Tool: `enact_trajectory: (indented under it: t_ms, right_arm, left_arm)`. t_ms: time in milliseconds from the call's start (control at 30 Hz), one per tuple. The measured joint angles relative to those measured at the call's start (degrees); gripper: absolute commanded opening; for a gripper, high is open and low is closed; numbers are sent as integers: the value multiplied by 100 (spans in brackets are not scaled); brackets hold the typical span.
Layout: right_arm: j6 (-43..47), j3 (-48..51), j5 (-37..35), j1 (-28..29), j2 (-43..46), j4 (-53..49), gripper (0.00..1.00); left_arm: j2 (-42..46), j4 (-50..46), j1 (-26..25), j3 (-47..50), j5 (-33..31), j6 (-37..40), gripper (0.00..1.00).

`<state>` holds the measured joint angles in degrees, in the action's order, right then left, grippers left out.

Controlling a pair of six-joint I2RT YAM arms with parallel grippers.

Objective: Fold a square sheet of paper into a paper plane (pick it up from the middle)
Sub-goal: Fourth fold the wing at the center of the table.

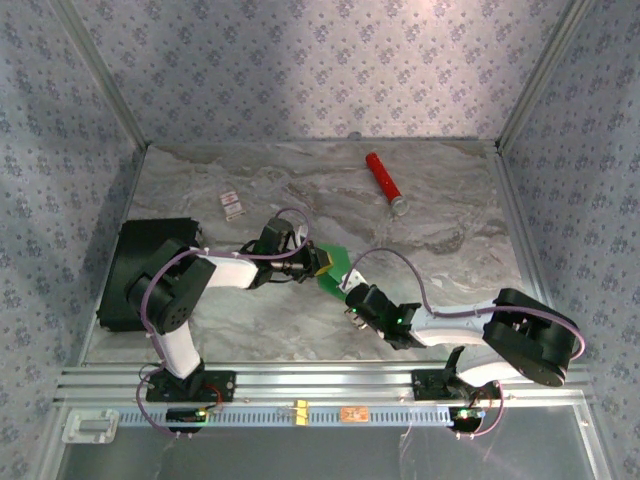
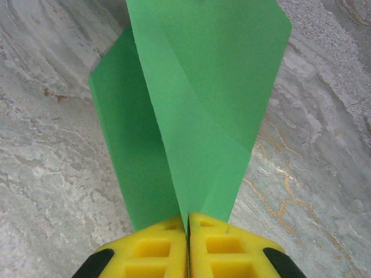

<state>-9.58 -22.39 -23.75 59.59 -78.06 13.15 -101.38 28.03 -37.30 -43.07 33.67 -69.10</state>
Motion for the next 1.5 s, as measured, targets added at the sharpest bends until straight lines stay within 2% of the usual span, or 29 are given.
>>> enact_trajectory:
  t_ms: [67,300,500,867,1000,1267,1500]
  right_arm:
    - [0,0,2,0,0,0,7]
    - [-48,-2,184,-92,-7,0,6]
    - [-280,-4,501,-282,-72,0,9]
    - [-610,-4,1126,-592,-92,46,12]
    - [-649,-4,1357,-693,-92,87,10]
    - [-804,-4,1735,-800,-122,190,9]
    - [-1023,-4,2015,-909,-199,356,8]
  left_arm:
    - [0,-7,2,-4,0,-2,15]
    - [42,-221,7,-20,-48,76,50]
    - [457,-636,20,-20,-289,214,60]
    - [643,-855,28,-17,-457,262,60]
    - [643,-861,28,-17,-457,260,60]
    - [682,-861,28,15,-466,256,54]
    - [946,-846,28,232,-586,221,33]
